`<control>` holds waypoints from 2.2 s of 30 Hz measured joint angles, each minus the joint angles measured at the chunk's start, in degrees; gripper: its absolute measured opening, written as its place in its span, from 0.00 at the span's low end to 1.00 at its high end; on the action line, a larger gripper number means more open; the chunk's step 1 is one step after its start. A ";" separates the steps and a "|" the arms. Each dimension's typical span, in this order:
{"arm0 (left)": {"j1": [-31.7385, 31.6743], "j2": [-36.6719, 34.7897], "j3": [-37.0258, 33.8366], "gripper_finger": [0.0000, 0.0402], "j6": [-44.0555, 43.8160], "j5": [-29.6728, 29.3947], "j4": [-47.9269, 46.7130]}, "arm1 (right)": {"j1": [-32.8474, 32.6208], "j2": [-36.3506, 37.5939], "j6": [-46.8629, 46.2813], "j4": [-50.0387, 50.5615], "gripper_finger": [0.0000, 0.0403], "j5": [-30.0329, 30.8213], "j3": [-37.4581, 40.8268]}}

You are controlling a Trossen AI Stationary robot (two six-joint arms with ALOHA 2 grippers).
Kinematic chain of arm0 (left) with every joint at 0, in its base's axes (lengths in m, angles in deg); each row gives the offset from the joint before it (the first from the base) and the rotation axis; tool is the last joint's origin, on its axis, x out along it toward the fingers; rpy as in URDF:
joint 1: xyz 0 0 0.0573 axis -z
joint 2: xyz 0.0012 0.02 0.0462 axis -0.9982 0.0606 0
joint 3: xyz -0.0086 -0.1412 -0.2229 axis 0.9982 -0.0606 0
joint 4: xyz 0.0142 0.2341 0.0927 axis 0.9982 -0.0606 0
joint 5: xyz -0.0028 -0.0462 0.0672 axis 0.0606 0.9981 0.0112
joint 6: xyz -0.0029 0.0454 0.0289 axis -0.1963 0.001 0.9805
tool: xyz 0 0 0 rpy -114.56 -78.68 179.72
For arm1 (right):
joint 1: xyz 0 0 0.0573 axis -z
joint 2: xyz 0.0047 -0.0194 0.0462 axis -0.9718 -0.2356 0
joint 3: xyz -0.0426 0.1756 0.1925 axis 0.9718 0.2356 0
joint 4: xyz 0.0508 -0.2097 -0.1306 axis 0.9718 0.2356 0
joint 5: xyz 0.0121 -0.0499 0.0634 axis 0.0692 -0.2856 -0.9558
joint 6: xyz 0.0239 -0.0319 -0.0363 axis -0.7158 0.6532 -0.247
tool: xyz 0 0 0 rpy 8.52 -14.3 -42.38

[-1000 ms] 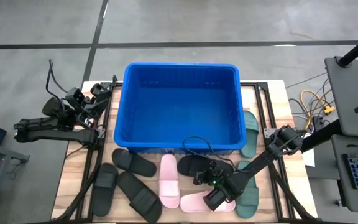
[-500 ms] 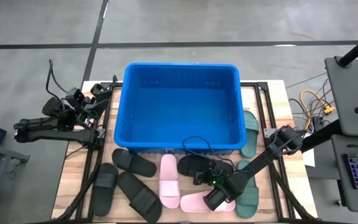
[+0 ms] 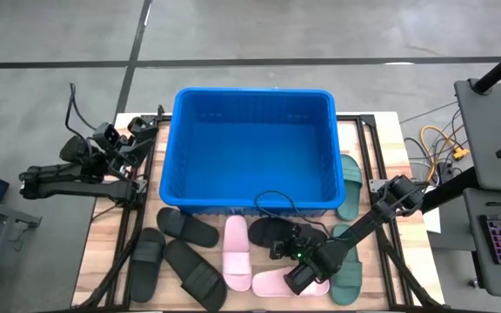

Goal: Pick and place slides into bin
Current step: Put the black slide into the blue bin

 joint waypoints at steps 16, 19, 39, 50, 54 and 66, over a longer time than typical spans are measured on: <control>0.02 0.15 0.00 0.47 0.00 -0.01 -0.02 | -0.04 0.04 2.54 0.09 0.05 0.04 -3.61; 0.00 0.22 0.00 0.47 0.00 -0.03 0.01 | -0.02 0.06 2.64 0.07 0.05 0.04 -4.02; 0.02 1.11 0.00 0.47 0.00 -0.01 -0.96 | -0.02 0.07 5.46 3.03 0.05 -0.14 -7.63; 0.00 1.33 0.00 0.47 -0.01 -0.03 -0.93 | -0.07 0.19 7.82 5.87 0.05 -0.15 -10.74; 0.02 1.33 0.00 0.47 -0.02 -0.03 -0.91 | -0.07 0.43 9.09 5.88 0.05 -0.13 -11.57; 0.00 1.36 0.00 0.47 -0.02 -0.03 -0.93 | -0.04 3.78 12.98 7.10 0.05 0.11 -12.43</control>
